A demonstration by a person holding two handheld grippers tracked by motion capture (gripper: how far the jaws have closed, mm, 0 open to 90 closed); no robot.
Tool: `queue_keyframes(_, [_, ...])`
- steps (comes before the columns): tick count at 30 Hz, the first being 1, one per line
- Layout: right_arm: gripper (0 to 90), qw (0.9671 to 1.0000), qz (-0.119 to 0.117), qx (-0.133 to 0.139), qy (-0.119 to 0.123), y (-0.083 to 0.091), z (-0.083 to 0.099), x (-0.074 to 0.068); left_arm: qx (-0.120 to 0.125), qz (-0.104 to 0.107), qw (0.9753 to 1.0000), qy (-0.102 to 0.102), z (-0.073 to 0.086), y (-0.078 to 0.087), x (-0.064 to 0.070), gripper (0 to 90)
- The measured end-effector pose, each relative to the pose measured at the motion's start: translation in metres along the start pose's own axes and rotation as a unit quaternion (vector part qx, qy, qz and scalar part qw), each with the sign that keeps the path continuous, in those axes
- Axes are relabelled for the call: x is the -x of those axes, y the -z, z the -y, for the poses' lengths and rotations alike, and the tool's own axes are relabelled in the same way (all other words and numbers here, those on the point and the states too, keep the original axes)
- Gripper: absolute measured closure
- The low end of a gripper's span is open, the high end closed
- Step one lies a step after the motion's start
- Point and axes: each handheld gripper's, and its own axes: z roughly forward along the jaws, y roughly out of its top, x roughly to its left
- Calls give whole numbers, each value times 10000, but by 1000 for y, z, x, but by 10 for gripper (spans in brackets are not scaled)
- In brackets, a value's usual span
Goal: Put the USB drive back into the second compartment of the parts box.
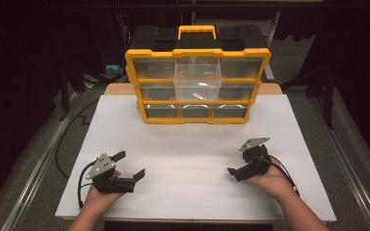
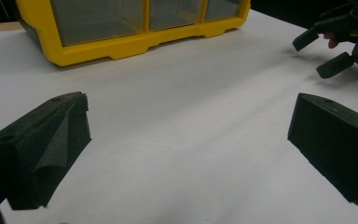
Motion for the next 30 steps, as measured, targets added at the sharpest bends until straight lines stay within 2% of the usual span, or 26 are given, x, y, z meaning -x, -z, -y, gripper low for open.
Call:
queue_keyframes(4, [0, 9990, 26, 434, -127, 0, 4, -5, -4, -19, 10000, 17, 0, -1, -1, 0])
queue_keyframes(7, [0, 9955, -25, 880, -342, 2, 6, -8, -5, -28, 10000, 35, 0, 0, 0, 0])
queue_keyframes(9, [0, 9932, 43, 1103, -364, 5, 8, -10, 15, -21, 10000, 32, 0, 0, 1, 0])
queue_keyframes(11, [0, 9890, 69, 1405, -453, 7, 10, -12, 8, -40, 10000, 23, -1, 0, 1, 0])
queue_keyframes(16, [0, 9800, 135, 1884, -634, 15, 16, -14, -24, -80, 9999, 71, 0, -2, -1, 0])
queue_keyframes(21, [0, 9718, 249, 2238, -693, 26, 24, -16, 11, -147, 9998, 124, -1, -1, -2, 0])
queue_keyframes(25, [0, 9642, 323, 2528, -729, 34, 38, -19, 23, -208, 9997, 118, -1, 2, -1, 0])
queue_keyframes(26, [1, 9641, 306, 2534, -737, 34, 40, -20, 37, -225, 9996, 135, -1, 2, -2, 0])
queue_keyframes(28, [0, 9657, 342, 2478, -695, 35, 41, -21, 65, -216, 9996, 195, -1, 3, -2, 1])
queue_keyframes(30, [0, 9635, 353, 2558, -711, 37, 41, -21, 64, -207, 9996, 171, -2, 3, -1, 0])
